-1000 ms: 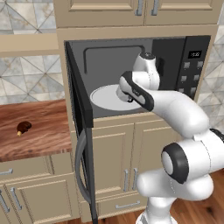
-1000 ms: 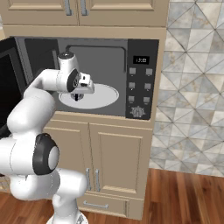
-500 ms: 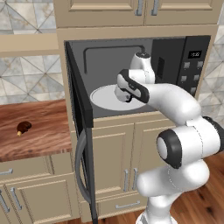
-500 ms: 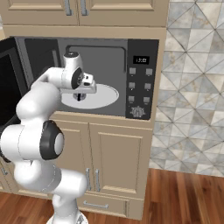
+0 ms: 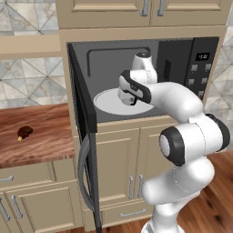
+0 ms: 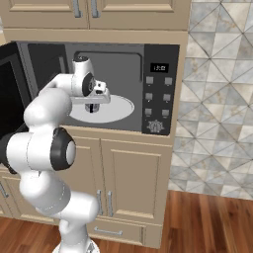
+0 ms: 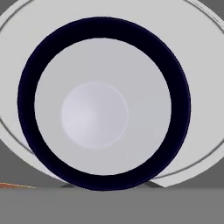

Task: Pick the mug from the counter and place it inside the microwave. Then close the microwave.

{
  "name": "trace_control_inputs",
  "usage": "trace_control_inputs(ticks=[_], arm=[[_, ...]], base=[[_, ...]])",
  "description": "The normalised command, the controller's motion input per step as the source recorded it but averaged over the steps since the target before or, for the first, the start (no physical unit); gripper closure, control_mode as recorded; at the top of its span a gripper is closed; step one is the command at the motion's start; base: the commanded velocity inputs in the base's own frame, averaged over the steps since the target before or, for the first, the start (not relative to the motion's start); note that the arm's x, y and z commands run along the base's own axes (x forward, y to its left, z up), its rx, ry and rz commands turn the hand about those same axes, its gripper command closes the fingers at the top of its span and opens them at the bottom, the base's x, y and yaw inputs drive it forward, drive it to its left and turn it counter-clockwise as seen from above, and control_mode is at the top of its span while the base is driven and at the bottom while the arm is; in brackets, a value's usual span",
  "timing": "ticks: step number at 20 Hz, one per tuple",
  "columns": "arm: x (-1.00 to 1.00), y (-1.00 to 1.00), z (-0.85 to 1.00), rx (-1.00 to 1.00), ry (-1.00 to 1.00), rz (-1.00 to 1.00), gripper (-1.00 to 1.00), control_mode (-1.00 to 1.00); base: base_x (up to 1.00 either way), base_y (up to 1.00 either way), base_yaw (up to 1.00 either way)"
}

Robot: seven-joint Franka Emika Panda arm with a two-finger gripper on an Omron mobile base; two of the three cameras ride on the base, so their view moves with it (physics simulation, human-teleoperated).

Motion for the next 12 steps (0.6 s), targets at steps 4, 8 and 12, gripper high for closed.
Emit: trace_control_inputs(ticks=[4, 8, 12], arm=[[0.06, 0.00, 0.00, -0.08, 0.00, -0.05, 1.00, -1.00], [0.00, 0.00, -0.05, -0.02, 0.00, -0.07, 1.00, -1.00], [0.05, 0.00, -0.10, 0.00, 0.00, -0.06, 1.00, -1.00]], base=[[0.00, 0.00, 0.00], [0.00, 0.00, 0.00], [0.00, 0.00, 0.00]])
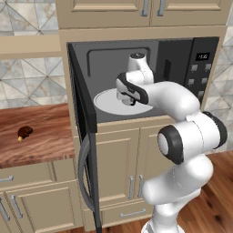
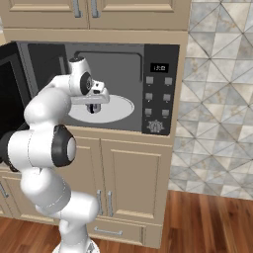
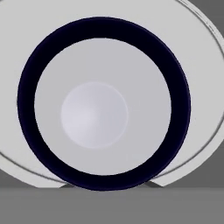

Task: Pick the mug from the counter and place it inside the microwave. Then close the microwave.

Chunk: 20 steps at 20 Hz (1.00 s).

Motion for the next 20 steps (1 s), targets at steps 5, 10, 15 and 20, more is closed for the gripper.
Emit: trace_control_inputs(ticks=[5, 10, 15, 20], arm=[[0.15, 0.00, -0.22, 0.00, 0.00, -0.04, 1.00, -1.00], [0.14, 0.00, -0.12, 0.00, 0.00, -0.04, 1.00, -1.00], [0.11, 0.00, -0.11, 0.00, 0.00, -0.03, 1.00, -1.00], [0.03, 0.00, -0.17, 0.00, 0.00, -0.02, 1.00, -1.00]], base=[[0.00, 0.00, 0.00], [0.00, 0.00, 0.00], [0.00, 0.00, 0.00], [0.00, 0.00, 0.00]])
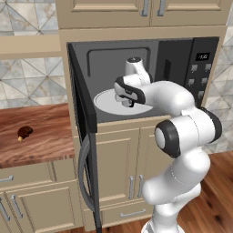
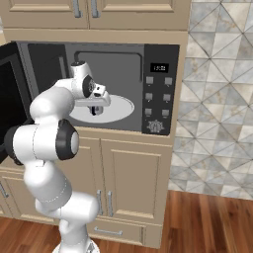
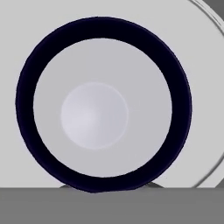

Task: Pick the mug from the counter and place it inside the microwave. Then close the microwave.

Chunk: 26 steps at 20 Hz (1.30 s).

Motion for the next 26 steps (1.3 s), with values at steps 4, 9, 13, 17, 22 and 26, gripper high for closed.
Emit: trace_control_inputs(ticks=[4, 9, 13, 17, 22, 26], arm=[[0.00, 0.00, -0.29, -0.01, 0.00, -0.02, 1.00, -1.00], [0.00, 0.00, -0.29, -0.01, 0.00, -0.02, 1.00, -1.00], [0.00, 0.00, -0.05, 0.00, 0.00, 0.00, 1.00, -1.00], [0.00, 0.00, 0.00, 0.00, 0.00, 0.00, -1.00, -1.00], [0.00, 0.00, 0.00, 0.00, 0.00, 0.00, -1.00, -1.00], [0.00, 0.00, 0.00, 0.00, 0.00, 0.00, -1.00, -1.00]], base=[[0.00, 0.00, 0.00], [0.00, 0.00, 0.00], [0.00, 0.00, 0.00], [0.00, 0.00, 0.00], [0.00, 0.00, 0.00], [0.00, 0.00, 0.00]])
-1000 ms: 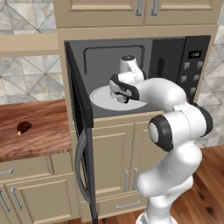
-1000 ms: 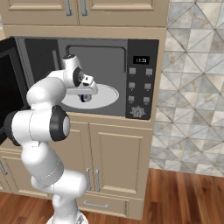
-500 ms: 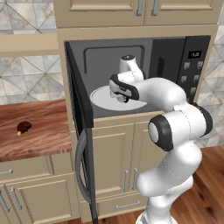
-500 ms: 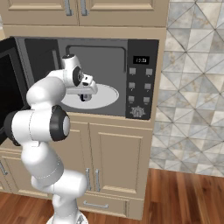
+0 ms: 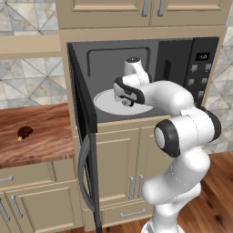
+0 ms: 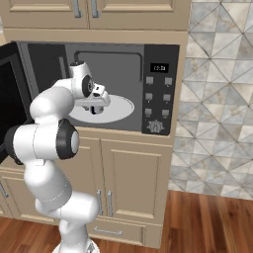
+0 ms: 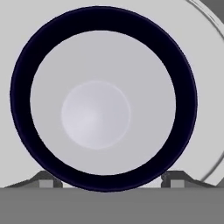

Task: Pick the mug from the counter and place it inside the microwave. Then close the microwave.

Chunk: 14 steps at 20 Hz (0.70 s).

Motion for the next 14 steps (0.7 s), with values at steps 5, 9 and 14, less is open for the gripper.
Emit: trace_control_inputs(ticks=[5, 9, 14], arm=[[-0.01, 0.00, 0.00, 0.03, 0.00, 0.00, -1.00, -1.00], [-0.39, 0.00, 0.08, 0.04, -0.02, 0.00, -1.00, -1.00], [-0.66, 0.00, 0.00, 0.05, -0.10, 0.04, -1.00, -1.00]], base=[[0.00, 0.00, 0.00], [0.00, 0.00, 0.00], [0.00, 0.00, 0.00]])
